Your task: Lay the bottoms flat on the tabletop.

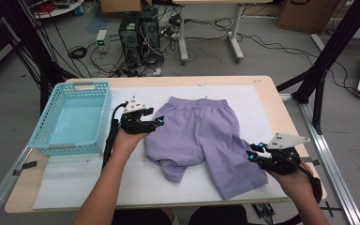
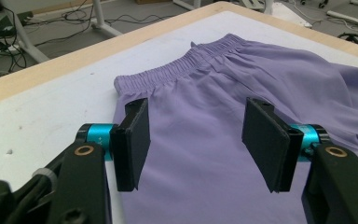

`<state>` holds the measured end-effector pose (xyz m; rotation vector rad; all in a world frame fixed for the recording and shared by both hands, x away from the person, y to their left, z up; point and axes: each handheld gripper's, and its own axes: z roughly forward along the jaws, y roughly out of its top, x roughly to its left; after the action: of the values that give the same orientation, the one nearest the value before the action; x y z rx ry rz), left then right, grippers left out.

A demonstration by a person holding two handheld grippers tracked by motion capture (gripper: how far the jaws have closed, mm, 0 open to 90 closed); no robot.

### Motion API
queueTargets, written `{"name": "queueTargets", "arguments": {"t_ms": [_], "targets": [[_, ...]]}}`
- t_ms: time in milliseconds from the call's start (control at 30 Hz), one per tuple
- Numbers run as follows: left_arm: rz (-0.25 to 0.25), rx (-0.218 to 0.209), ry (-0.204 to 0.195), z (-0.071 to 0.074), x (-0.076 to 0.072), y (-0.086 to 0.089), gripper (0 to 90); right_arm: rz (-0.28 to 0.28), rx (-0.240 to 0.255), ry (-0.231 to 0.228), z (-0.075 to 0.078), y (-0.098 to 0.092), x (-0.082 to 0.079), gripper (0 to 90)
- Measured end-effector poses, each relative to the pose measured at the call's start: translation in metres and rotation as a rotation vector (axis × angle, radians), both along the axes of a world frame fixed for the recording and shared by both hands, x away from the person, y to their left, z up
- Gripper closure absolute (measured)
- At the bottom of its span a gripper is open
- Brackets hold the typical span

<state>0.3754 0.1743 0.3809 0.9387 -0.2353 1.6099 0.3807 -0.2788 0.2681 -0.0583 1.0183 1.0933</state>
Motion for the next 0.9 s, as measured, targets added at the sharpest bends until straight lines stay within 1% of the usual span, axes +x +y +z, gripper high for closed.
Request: {"name": "queueTargets", "arguments": {"t_ms": [33,67,100,167,233,267,300,333,367,400,433,467,533,600,633,667,733,767,833,867,900], "targets": [[-0.005,0.001,0.0,0.0,0.0,0.0,41.6,-0.001,0.023,0.022,0.004,-0.005,0.009,69.3],[-0.004,0.0,0.002,0.0,0.0,0.001,41.6,-0.006,0.056,0.038,0.007,-0.011,0.018,69.2],[-0.001,-0.001,0.003,0.0,0.0,0.001,41.6,-0.007,0.074,0.065,0.011,-0.016,0.027,69.1],[-0.005,-0.003,0.004,0.001,0.001,0.001,41.6,-0.029,0.108,0.11,0.017,-0.022,0.043,68.7],[0.0,-0.001,0.005,0.001,0.001,0.0,41.6,-0.032,0.125,0.15,0.021,-0.027,0.056,70.9],[0.001,0.0,0.005,0.001,0.001,0.0,41.6,-0.029,0.127,0.174,0.023,-0.028,0.062,77.2],[-0.001,0.0,0.007,0.001,0.002,-0.001,41.6,-0.023,0.121,0.189,0.023,-0.029,0.067,81.0],[0.005,0.002,0.008,0.001,0.002,-0.001,41.6,0.008,0.127,0.175,0.022,-0.031,0.069,88.2],[0.004,0.002,0.009,0.001,0.003,-0.002,41.6,0.022,0.133,0.195,0.021,-0.033,0.068,89.8],[0.003,0.002,0.009,0.002,0.003,-0.002,41.6,0.007,0.14,0.204,0.02,-0.033,0.066,90.0],[0.001,0.001,0.008,0.002,0.003,-0.002,41.6,-0.016,0.142,0.19,0.017,-0.034,0.061,90.0],[0.005,0.001,0.005,0.002,0.002,-0.001,41.6,-0.018,0.134,0.17,0.013,-0.035,0.054,90.0],[-0.001,-0.001,0.004,0.002,0.002,-0.001,41.6,-0.006,0.141,0.129,0.001,-0.041,0.039,90.0],[-0.001,0.0,0.004,0.002,0.002,-0.001,41.6,0.006,0.163,0.132,-0.006,-0.046,0.034,90.0],[0.0,-0.001,0.004,0.002,0.002,-0.001,41.7,0.001,0.175,0.138,-0.008,-0.047,0.035,90.0],[-0.003,0.004,0.003,0.002,0.002,-0.002,41.6,-0.006,0.188,0.149,-0.008,-0.048,0.037,88.5],[-0.004,0.005,0.001,0.001,0.002,-0.002,41.6,-0.02,0.219,0.183,-0.005,-0.052,0.048,81.0],[-0.001,0.009,0.001,0.001,0.001,-0.002,41.6,-0.026,0.229,0.189,-0.003,-0.052,0.05,77.3],[-0.004,0.009,0.001,0.0,0.001,-0.002,41.6,-0.019,0.239,0.171,0.002,-0.053,0.048,73.4],[-0.007,0.009,0.001,-0.001,0.0,-0.002,41.6,-0.002,0.234,0.148,0.004,-0.05,0.043,72.2],[-0.006,0.01,0.0,-0.001,0.0,-0.001,41.6,0.013,0.219,0.119,0.006,-0.045,0.038,71.4]]}}
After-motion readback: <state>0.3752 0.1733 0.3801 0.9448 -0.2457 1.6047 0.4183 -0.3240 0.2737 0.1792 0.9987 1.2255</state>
